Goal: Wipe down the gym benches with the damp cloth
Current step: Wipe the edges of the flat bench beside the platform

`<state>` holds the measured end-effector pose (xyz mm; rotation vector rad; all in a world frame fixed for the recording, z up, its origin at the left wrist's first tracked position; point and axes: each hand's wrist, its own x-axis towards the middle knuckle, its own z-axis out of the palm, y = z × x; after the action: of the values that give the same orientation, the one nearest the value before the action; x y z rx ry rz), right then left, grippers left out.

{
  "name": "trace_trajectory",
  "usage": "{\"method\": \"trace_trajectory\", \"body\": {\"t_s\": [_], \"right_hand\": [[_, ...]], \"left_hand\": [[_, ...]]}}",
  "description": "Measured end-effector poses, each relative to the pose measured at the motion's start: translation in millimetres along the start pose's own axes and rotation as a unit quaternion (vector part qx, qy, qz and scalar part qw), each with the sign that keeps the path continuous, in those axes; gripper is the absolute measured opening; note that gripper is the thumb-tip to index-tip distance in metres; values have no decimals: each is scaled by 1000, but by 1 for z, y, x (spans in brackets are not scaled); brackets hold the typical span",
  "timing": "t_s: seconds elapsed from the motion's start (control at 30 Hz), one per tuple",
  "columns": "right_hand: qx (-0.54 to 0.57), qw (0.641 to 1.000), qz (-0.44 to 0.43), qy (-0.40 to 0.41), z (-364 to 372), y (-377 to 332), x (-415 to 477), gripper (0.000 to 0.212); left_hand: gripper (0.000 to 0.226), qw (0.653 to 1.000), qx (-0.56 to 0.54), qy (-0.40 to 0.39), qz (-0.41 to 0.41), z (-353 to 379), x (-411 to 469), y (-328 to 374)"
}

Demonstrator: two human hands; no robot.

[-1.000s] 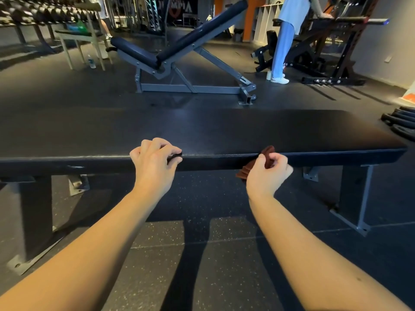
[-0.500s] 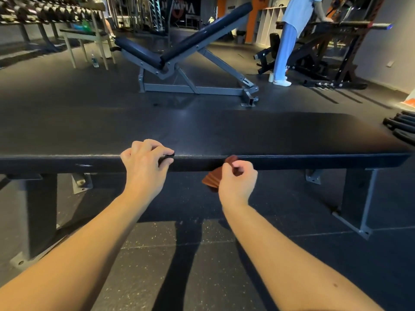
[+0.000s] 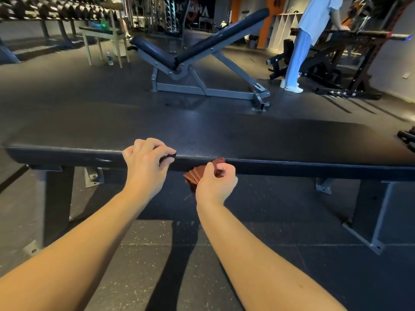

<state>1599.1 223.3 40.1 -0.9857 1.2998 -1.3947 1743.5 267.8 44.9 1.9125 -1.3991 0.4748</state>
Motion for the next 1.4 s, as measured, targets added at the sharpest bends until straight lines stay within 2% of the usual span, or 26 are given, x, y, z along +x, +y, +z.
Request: {"method": "trace_trajectory", "body": {"t_s": [0.13,0.3,0.47,0.53,0.67,0.8,1.0,1.1,1.23,1.37,1.4], "right_hand": [[-29,999,5,-13,-18,-3,17,11],[27,993,4,111,-61,-27,58,6],[42,989,-4,142,-44,-27,46,8],[40,992,-4,121,-23,-21,25,4],[41,999,33,-2,24,-9,-24,9],[7,998,50,-26,21,-5,-17,11],[13,995,11,94,-42,-32,43,10],[2,994,-31,109,-41,-33,41,10],[-27,993,-100,57,-11,-17,9,11],[-11,995,-63,-74,34,-2,-37,14],[2,995,-45,-87,41,-2,-43,16]], "left_hand": [[15,1000,0,3,-1,0,-1,-1],[14,1000,-12,6,-1,-1,-2,0],[13,1000,-9,11,-1,-6,-2,-12],[12,1000,-3,9,-12,-9,-1,-16],[12,1000,18,3,-21,-12,1,-19],[13,999,22,5,-24,-14,0,-23],[12,1000,-7,22,-15,-11,-1,-27],[12,1000,-7,25,-3,-11,-1,-29],[13,1000,-11,26,5,-13,0,-36],[13,1000,4,24,-1,-15,0,-41],[13,1000,7,20,-8,-16,0,-40]]}}
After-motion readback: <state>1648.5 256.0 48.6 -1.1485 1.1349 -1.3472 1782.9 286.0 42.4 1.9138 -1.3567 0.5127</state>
